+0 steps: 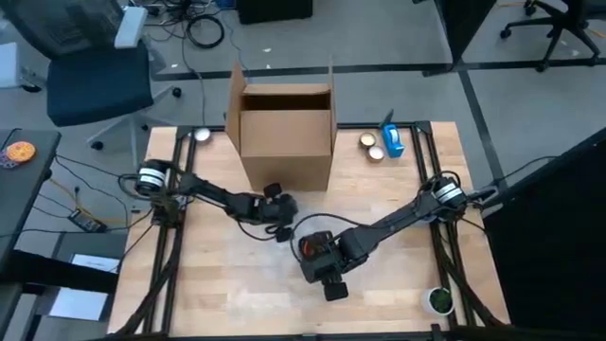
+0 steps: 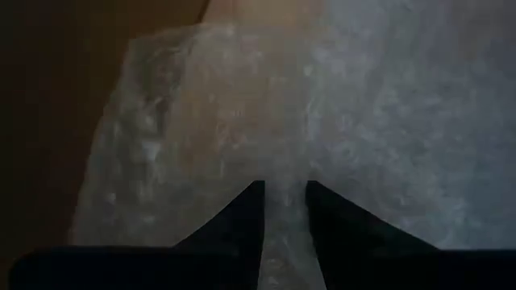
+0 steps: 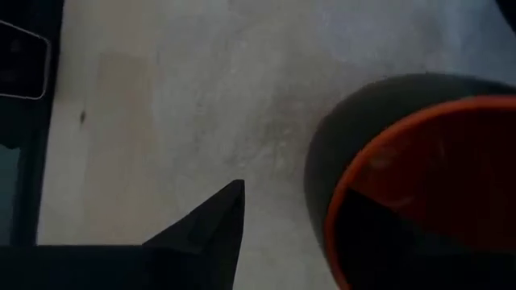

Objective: Wrap mug
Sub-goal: Wrap the orange mug with bubble wrap

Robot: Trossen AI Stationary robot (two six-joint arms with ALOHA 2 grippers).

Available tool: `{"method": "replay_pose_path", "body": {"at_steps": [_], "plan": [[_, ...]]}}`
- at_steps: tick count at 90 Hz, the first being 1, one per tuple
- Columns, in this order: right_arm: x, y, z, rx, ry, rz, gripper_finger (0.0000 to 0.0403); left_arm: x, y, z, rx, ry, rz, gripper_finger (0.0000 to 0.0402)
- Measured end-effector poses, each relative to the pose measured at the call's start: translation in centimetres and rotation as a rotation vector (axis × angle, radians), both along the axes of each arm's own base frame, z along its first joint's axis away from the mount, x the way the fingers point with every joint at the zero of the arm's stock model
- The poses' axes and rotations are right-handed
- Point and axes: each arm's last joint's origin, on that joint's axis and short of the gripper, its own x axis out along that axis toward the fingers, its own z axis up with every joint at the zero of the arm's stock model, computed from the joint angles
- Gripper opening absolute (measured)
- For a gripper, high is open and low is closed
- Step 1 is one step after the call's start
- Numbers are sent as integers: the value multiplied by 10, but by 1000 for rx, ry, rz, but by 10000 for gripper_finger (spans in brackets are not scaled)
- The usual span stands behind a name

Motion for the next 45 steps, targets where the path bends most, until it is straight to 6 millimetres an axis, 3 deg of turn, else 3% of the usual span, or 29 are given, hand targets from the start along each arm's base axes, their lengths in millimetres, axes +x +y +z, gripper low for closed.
{"method": "replay_pose_path", "body": {"at_steps": [21,45], "plan": [[7,-11,1,-8,-22,9,147,-20,1,19,14,89,-2,78],[21,-22,-9,-15,-156,87,135,-21,1,26,14,66,2,78]]}}
